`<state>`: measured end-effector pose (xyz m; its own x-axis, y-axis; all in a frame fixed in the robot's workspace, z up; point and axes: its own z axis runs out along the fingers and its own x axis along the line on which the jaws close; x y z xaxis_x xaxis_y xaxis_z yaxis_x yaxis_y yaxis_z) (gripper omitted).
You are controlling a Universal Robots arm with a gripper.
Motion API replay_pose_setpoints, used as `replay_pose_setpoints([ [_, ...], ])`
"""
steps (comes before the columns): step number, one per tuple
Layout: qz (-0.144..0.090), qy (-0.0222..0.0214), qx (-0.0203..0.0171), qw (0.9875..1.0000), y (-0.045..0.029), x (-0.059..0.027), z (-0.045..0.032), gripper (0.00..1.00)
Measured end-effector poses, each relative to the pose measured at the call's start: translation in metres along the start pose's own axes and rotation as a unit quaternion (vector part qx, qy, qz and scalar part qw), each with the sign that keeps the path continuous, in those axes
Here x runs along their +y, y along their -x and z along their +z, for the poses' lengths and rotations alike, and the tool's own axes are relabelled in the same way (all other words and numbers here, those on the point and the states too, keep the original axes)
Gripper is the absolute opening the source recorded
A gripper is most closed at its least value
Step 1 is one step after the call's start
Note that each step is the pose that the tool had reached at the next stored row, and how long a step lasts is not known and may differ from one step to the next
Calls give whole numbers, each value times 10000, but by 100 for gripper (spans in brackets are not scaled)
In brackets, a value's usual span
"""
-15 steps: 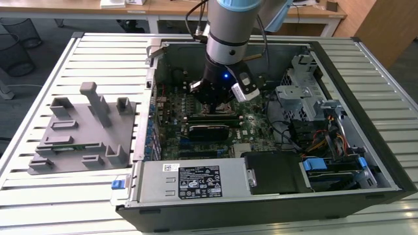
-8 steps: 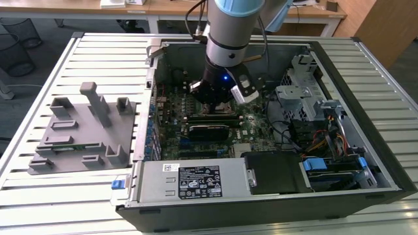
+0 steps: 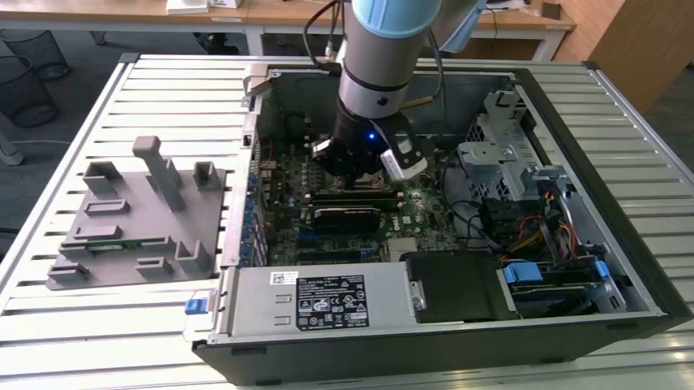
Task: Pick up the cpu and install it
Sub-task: 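Install the second cpu locking lever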
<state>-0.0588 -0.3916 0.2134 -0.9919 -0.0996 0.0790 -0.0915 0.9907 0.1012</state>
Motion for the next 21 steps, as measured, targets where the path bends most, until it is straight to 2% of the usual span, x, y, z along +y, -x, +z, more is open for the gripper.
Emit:
replay_pose_setpoints([
  [6,-10,106,-11,9999,-85,-10,34,11],
  [10,-17,182,-17,9998,-101,-15,75,11],
  [15,-33,367,-35,9993,-108,-41,99,11],
  [17,-34,385,-37,9992,-112,-43,103,11],
  [21,-35,389,-37,9992,-115,-61,104,11],
])
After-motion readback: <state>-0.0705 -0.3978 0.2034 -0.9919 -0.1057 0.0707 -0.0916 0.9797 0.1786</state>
